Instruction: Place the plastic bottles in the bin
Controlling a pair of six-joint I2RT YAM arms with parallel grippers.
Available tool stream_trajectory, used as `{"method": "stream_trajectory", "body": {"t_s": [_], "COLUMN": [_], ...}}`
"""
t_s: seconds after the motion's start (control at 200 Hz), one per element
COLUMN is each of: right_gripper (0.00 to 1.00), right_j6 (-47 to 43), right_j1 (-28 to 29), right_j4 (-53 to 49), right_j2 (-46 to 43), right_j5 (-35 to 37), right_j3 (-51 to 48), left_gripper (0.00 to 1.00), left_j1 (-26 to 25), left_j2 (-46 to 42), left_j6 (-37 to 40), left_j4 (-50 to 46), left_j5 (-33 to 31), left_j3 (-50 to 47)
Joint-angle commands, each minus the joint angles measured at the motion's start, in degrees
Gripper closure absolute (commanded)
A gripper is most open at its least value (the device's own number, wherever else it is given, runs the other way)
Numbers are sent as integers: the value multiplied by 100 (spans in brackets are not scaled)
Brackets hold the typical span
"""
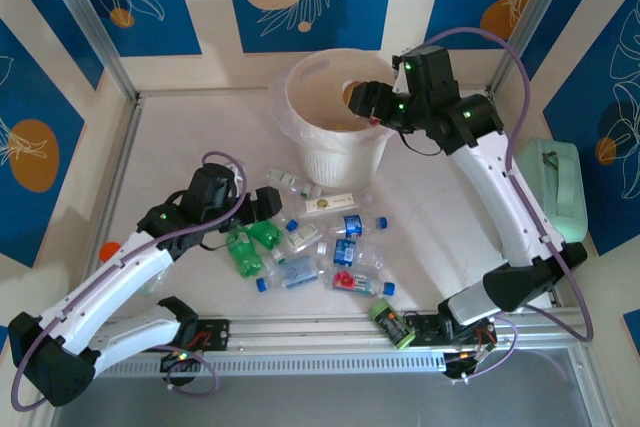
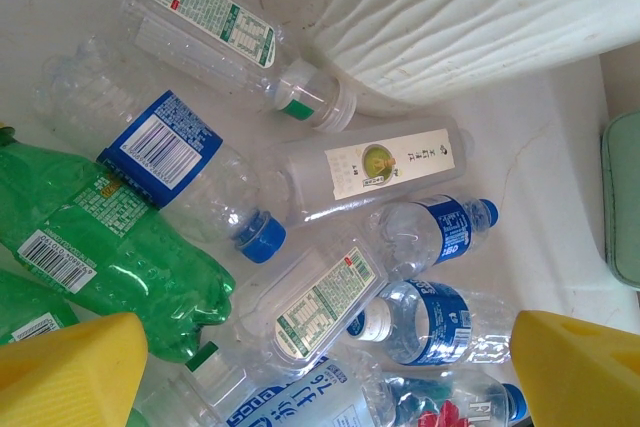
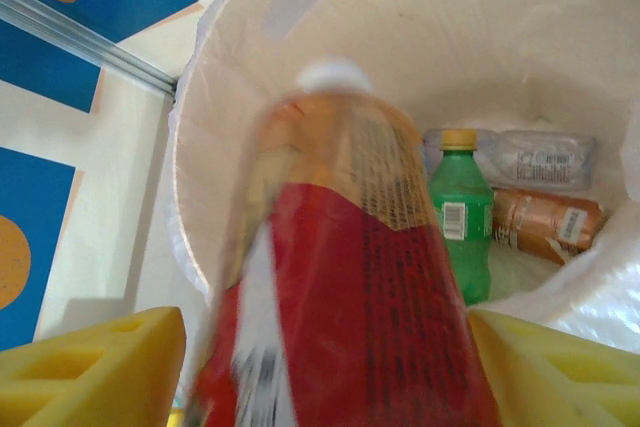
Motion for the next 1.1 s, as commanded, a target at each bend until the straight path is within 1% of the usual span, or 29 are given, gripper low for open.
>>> {"method": "stream_trajectory", "body": {"t_s": [0.0, 0.105, 0.185, 0.365, 0.435, 0.6, 0.745, 0.92, 1.095], "right_gripper": [23, 19, 19, 19, 20, 22, 24, 26, 27], "right_j6": [-112, -115, -125, -92, -2, 369, 776, 1200, 1315], "right_j1": [17, 19, 26, 28, 26, -11, -199, -502, -643], "right_j4": [0, -20, -54, -25, -5, 113, 221, 421, 424], "right_j2": [129, 169, 116, -410, -725, -1674, -2335, -2690, -2721], "right_j5": [-136, -103, -56, 149, 246, 435, 286, -228, -378], "right_j3": [350, 391, 383, -100, -464, -1730, -2870, -3969, -4476], "left_gripper": [7, 7, 8, 8, 9, 16, 18, 22, 26], "left_j1": [55, 55, 59, 55, 55, 55, 55, 55, 56], "left_j2": [-39, 15, 45, 150, 212, 415, 608, 1003, 1588], "left_j6": [-53, -93, -140, -338, -475, -766, -977, -1236, -1487], "left_j4": [5, 70, 138, 410, 589, 1047, 1432, 1974, 2586], "left_j5": [68, 129, 182, 397, 528, 826, 1008, 1215, 1395], "left_j3": [-93, -112, -141, -263, -340, -493, -570, -667, -649]}}
